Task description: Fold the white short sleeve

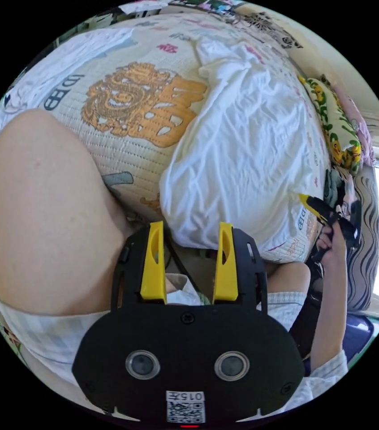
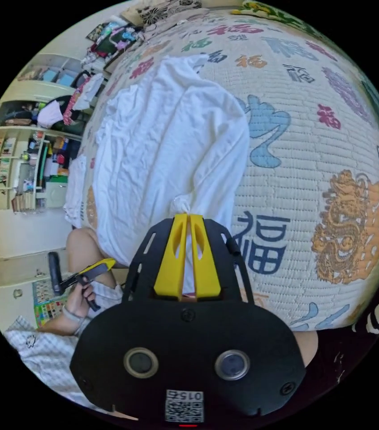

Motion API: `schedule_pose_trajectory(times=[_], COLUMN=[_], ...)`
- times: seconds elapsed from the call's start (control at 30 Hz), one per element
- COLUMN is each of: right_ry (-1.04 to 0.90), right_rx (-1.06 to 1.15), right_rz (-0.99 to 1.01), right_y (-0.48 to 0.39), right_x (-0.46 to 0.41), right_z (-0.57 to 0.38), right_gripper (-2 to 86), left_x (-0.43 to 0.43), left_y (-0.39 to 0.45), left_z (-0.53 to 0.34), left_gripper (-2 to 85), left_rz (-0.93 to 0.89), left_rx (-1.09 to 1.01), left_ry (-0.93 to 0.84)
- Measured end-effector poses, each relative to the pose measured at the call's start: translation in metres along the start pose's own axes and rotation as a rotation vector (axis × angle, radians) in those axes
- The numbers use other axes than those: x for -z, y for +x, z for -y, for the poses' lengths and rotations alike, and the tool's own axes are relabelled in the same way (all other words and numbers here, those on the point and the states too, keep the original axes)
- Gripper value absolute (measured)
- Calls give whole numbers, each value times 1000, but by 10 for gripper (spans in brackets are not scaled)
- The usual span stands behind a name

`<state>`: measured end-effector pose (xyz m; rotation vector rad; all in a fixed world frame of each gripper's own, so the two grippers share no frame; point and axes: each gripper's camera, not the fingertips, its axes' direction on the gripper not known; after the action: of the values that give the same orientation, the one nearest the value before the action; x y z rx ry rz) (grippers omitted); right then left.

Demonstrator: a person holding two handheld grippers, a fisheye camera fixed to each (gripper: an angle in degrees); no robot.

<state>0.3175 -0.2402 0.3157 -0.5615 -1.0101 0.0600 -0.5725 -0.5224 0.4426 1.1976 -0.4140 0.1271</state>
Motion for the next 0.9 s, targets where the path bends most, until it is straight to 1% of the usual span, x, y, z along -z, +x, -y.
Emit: schedule_pose_trajectory(times=[0.07, 0.13, 0.2, 0.23, 0.37, 0.43, 0.47, 0.53, 0.57, 0.6, 0.63, 0.67, 0.73, 0.8, 0.9], right_ry=[76, 183, 234, 246, 246, 252, 255, 258, 257, 257, 266, 271, 312, 350, 424], right_rx=[-34, -100, -142, -160, -175, -183, -181, -151, -141, -124, -108, -101, -75, -49, -8], right_rz=[76, 147, 167, 163, 163, 216, 226, 225, 222, 221, 235, 249, 330, 401, 531], right_y=[21, 52, 72, 83, 100, 107, 107, 106, 106, 105, 104, 103, 102, 100, 95], right_x=[29, 69, 94, 106, 127, 136, 139, 152, 155, 163, 171, 176, 196, 212, 236], right_z=[-15, -38, -55, -64, -83, -92, -94, -102, -105, -110, -118, -122, -142, -160, -183], right_gripper=[-1, -1, -1, -2, -2, -2, -2, -2, -2, -2, -2, -2, -2, -2, -2], left_x=[-13, -29, -38, -40, -40, -30, -25, 3, 10, 27, 45, 55, 98, 135, 199], left_y=[-2, -4, -8, -14, -35, -45, -47, -56, -59, -67, -78, -85, -113, -130, -141], left_z=[12, 23, 27, 30, 36, 37, 36, 28, 27, 24, 20, 19, 14, 13, 23], left_gripper=[176, 173, 158, 141, 109, 50, 37, 12, 10, 6, 3, 2, -1, -3, -5], left_rz=[20, 4, -26, -76, -177, -235, -263, -467, -523, -639, -730, -768, -928, -1011, -1030], left_rx=[5, 1, -1, 10, 41, 21, 4, -89, -109, -146, -172, -179, -204, -252, -389], left_ry=[-68, -153, -181, -175, -198, -217, -203, -126, -112, -76, -34, -15, 57, 116, 211])
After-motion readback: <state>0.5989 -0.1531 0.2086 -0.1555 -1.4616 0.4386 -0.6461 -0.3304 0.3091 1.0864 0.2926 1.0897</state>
